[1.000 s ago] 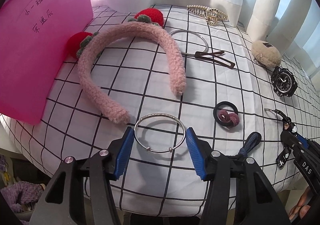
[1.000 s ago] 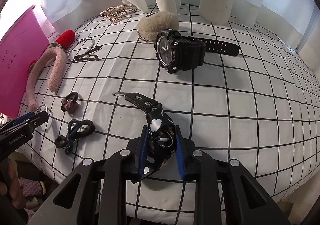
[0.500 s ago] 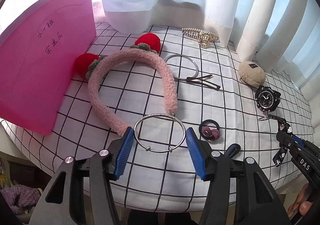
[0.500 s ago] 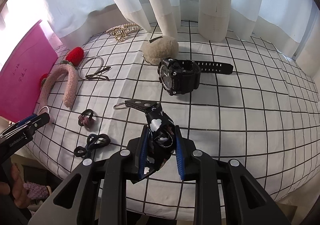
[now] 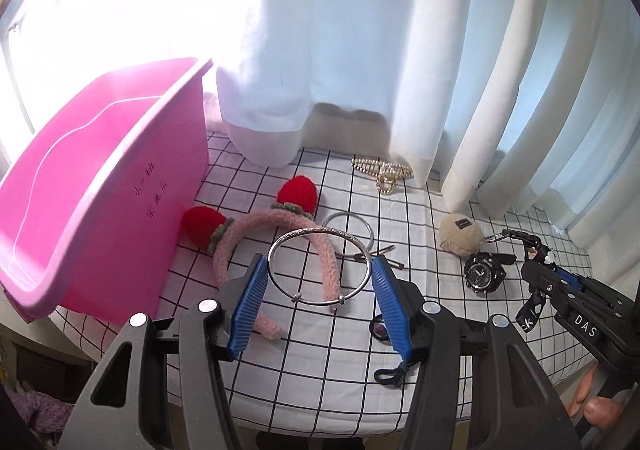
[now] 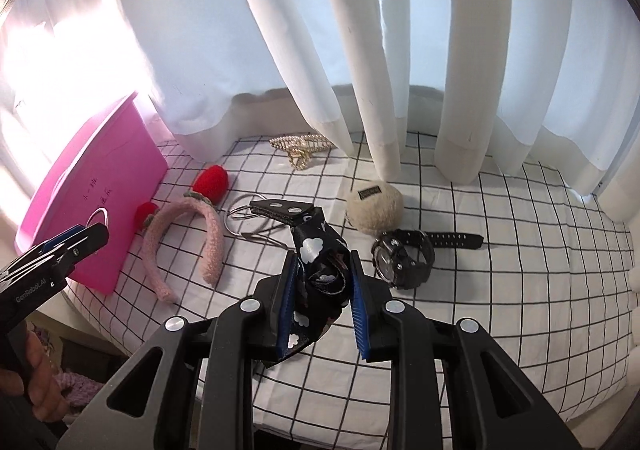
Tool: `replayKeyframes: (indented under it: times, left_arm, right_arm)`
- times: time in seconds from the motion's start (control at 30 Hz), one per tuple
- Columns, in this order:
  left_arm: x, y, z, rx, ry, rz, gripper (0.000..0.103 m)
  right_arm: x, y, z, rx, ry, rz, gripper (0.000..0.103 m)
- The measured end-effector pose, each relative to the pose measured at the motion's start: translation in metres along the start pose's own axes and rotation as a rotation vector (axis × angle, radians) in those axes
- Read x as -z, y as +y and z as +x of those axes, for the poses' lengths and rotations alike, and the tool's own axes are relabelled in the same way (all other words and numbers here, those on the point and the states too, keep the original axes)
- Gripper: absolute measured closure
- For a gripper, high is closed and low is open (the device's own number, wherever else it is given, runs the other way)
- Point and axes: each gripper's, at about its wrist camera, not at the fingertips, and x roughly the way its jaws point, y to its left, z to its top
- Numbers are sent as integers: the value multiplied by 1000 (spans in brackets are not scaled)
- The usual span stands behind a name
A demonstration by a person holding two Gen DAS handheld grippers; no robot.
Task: Organize jewelry
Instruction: 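Carry the bangle and strap into the pink tub and open both grippers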
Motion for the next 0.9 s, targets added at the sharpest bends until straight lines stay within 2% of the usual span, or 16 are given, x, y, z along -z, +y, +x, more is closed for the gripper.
replayKeyframes:
  times: [0.23, 0.47, 0.63, 0.9]
  left_arm:
    - [-37, 43, -44, -39, -108, -54, 50]
    - [-59, 115, -65, -131, -157, -128, 50]
    - [-67, 170, -65, -205, -151, -185, 50]
    - [-67, 237, -43, -285, -82, -265, 50]
  right_arm:
    - [-50, 63, -1, -134, -64, -77, 79]
    - [-101, 150, 17, -295, -78, -172, 79]
    - [-125, 215, 44, -372, -47, -245, 79]
    - [-143, 306, 97, -419, 57, -350, 79]
